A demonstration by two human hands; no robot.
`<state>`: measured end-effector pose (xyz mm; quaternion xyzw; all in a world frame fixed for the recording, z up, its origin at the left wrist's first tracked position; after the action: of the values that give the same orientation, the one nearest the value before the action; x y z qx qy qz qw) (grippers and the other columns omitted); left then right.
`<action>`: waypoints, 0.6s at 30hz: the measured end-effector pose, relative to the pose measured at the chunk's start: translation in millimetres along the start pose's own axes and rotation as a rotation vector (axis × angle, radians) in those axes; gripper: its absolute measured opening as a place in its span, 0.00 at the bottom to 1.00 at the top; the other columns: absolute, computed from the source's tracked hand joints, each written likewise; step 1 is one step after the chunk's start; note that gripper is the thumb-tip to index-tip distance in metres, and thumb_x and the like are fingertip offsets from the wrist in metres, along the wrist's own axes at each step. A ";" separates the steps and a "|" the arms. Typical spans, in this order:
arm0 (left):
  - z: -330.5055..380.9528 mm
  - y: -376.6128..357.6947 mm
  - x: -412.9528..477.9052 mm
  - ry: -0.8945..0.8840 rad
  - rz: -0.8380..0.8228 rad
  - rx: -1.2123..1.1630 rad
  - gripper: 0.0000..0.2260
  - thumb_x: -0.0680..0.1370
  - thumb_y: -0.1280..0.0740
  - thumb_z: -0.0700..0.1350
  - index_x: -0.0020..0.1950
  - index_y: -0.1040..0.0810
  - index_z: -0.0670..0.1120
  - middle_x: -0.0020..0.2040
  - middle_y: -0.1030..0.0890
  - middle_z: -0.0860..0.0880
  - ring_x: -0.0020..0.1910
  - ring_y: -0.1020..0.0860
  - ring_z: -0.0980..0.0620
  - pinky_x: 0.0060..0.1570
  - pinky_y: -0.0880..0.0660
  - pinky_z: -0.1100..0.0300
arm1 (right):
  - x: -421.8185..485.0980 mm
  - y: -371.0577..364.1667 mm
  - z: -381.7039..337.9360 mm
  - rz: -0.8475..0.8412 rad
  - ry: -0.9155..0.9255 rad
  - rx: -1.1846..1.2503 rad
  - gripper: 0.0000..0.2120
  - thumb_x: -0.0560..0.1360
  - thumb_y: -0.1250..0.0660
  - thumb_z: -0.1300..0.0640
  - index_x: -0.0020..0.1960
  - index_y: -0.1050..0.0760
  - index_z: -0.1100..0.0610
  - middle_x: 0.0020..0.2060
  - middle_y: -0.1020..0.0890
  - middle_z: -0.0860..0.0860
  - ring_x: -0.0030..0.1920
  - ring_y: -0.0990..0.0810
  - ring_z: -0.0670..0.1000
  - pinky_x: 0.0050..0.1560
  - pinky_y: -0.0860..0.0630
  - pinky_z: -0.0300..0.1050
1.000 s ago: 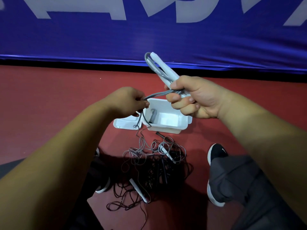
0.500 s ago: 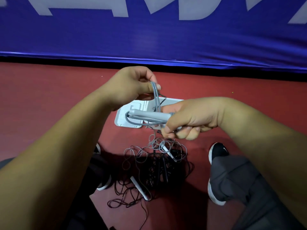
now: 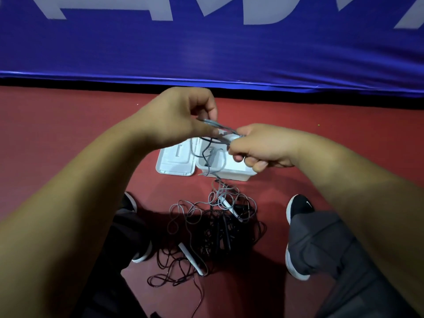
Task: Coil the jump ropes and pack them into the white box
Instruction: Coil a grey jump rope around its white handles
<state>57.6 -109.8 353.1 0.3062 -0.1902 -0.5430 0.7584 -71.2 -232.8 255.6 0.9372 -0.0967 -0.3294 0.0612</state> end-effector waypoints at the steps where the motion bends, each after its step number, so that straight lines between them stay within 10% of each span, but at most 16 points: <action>1: 1.2 -2.8 -1.7 -0.009 -0.043 0.027 0.09 0.74 0.20 0.43 0.47 0.19 0.49 0.41 0.16 0.49 0.42 0.18 0.45 0.48 0.21 0.47 | 1.2 3.3 0.1 0.034 0.005 0.007 0.06 0.79 0.36 0.63 0.56 0.30 0.59 0.38 0.26 0.56 0.28 0.39 0.49 0.26 0.45 0.38; 12: -21.5 -19.3 -1.0 0.084 -0.118 0.645 0.10 0.83 0.36 0.55 0.45 0.21 0.52 0.39 0.16 0.55 0.40 0.21 0.50 0.39 0.25 0.52 | 6.3 17.7 -5.7 0.226 0.056 0.149 0.12 0.80 0.37 0.64 0.62 0.24 0.63 0.35 0.27 0.54 0.25 0.39 0.47 0.24 0.44 0.37; 18: -32.1 -36.5 -1.7 0.173 -0.252 0.341 0.09 0.86 0.36 0.51 0.51 0.18 0.51 0.46 0.14 0.56 0.46 0.18 0.56 0.48 0.25 0.57 | 4.3 12.5 -13.2 0.202 0.098 0.296 0.13 0.80 0.39 0.66 0.62 0.23 0.60 0.36 0.28 0.53 0.26 0.42 0.46 0.24 0.45 0.38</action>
<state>51.1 -108.1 304.9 0.4968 -0.1739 -0.5653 0.6352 -61.3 -245.3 265.4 0.9364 -0.2349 -0.2577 -0.0401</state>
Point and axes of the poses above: each hand's wrist, its own x-axis towards the middle knuckle, its own y-axis out of the back of the hand, z = x × y, the point moved 6 cm from there along x, towards the middle knuckle
